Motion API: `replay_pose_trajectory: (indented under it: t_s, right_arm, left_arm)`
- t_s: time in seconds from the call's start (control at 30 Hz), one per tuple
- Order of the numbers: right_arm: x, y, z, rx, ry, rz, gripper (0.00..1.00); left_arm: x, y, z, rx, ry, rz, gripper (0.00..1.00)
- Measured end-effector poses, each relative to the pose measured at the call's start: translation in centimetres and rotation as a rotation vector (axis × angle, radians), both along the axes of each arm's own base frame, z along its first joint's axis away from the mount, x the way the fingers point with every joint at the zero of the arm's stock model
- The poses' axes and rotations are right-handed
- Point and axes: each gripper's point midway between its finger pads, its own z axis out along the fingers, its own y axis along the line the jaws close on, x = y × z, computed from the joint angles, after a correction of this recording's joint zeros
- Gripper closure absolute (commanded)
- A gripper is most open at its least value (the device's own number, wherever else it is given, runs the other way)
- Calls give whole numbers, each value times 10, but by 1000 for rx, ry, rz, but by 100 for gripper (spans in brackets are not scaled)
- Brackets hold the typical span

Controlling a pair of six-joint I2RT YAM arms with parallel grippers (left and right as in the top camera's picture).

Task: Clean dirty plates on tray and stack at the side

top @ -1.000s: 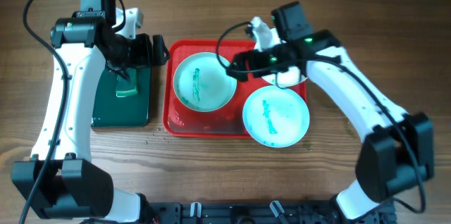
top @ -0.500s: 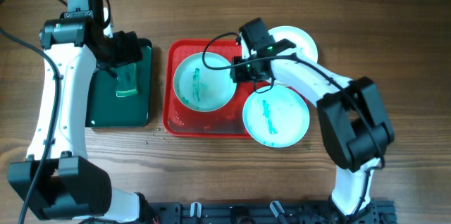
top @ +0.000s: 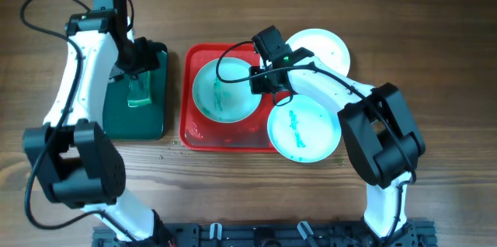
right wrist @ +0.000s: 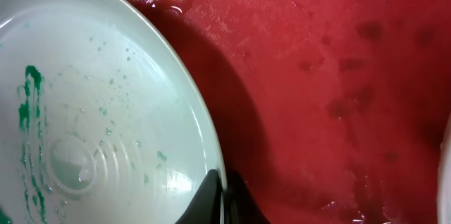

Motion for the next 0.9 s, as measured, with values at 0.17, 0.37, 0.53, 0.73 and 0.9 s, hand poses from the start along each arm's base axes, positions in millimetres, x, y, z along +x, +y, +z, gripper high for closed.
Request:
replay_pose_trajectory:
  t_s: [0.17,0.37,0.53,0.73,0.9]
  right_arm:
    - [0,0,0,-1,0,0,96]
    - [0,0,0,-1,0,-1,93]
    - [0,0,0,-10,-5,-1,93]
    - [0,-1,0,-10,-4,-1,93]
    - [0,-1,0,-11,-3,-1,93]
  left_arm:
    - [5,3,-21,17,42,-89,37]
    - [-1,18,-53,14,129,-73,48]
    - [-5,25,-67,2,144,-83,43]
    - [-2,21,-86,-13,112,-133,54]
    - [-1,21,-99,-4,89,-159,81]
